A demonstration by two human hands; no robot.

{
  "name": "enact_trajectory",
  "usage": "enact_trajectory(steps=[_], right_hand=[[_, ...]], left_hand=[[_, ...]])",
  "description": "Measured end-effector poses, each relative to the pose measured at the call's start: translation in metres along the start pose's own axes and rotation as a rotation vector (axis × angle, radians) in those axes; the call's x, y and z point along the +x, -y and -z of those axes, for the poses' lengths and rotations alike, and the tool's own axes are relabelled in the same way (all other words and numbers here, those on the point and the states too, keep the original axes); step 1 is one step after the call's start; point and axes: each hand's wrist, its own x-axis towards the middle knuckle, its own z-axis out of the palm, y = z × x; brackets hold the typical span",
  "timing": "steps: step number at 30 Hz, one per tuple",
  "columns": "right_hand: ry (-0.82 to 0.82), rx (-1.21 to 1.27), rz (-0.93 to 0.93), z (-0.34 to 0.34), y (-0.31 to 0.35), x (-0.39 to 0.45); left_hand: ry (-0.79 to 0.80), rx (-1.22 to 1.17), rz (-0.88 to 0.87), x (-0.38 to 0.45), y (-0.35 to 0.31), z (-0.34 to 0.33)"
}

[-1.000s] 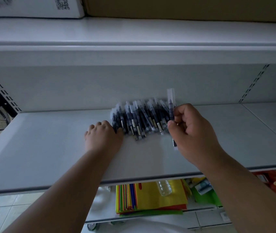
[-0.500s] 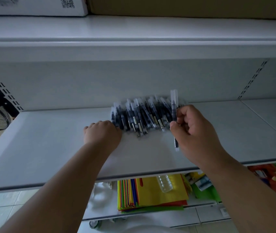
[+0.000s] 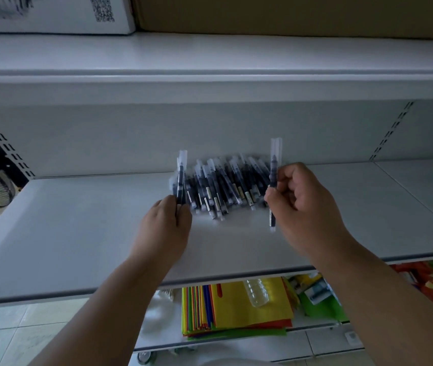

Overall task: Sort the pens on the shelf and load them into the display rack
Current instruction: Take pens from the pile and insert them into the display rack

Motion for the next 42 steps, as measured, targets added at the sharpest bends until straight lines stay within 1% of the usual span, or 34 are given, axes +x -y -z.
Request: enact_trajectory(steps=[3, 8, 13, 18, 20, 23, 25, 30, 35, 37, 39, 42], right_hand=[[-0.035, 0.011, 0.013, 0.012, -0.004, 0.001], [-0.074, 0.010, -0.009, 0.047, -0.020, -0.009], [-0.124, 0.044, -0.065, 0.102, -0.051, -0.030], [-0.209, 0.056, -0.094, 0.174, -0.100, -0.055], [-0.217, 0.014, -0.100, 0.208, -0.124, -0.065], [-0.230, -0.068, -0.109, 0.260, -0.160, -0.079], [-0.269, -0.110, -0.115, 0.290, -0.184, -0.086], [-0.326, -0.171, -0.173, 0.347, -0.229, -0.096], [-0.392, -0.139, -0.191, 0.382, -0.258, -0.093], [-0.414, -0.127, -0.209, 0.390, -0.269, -0.089], [-0.407, -0.125, -0.227, 0.396, -0.280, -0.085], [-0.372, -0.137, -0.234, 0.411, -0.292, -0.080]], left_hand=[[0.012, -0.277, 0.010, -0.015, -0.027, -0.005], [0.127, -0.557, 0.009, -0.028, -0.071, -0.034], [0.216, -0.758, 0.041, -0.042, -0.126, -0.076], [0.307, -0.950, 0.083, -0.066, -0.205, -0.131], [0.330, -1.013, 0.109, -0.080, -0.239, -0.156], [0.394, -1.048, 0.094, -0.101, -0.286, -0.194], [0.425, -1.037, 0.060, -0.112, -0.314, -0.217], [0.435, -1.010, 0.086, -0.131, -0.367, -0.258], [0.441, -0.989, 0.097, -0.136, -0.394, -0.284], [0.446, -0.957, 0.076, -0.130, -0.399, -0.293], [0.432, -0.921, 0.079, -0.120, -0.406, -0.302], [0.426, -0.961, 0.095, -0.107, -0.427, -0.317]])
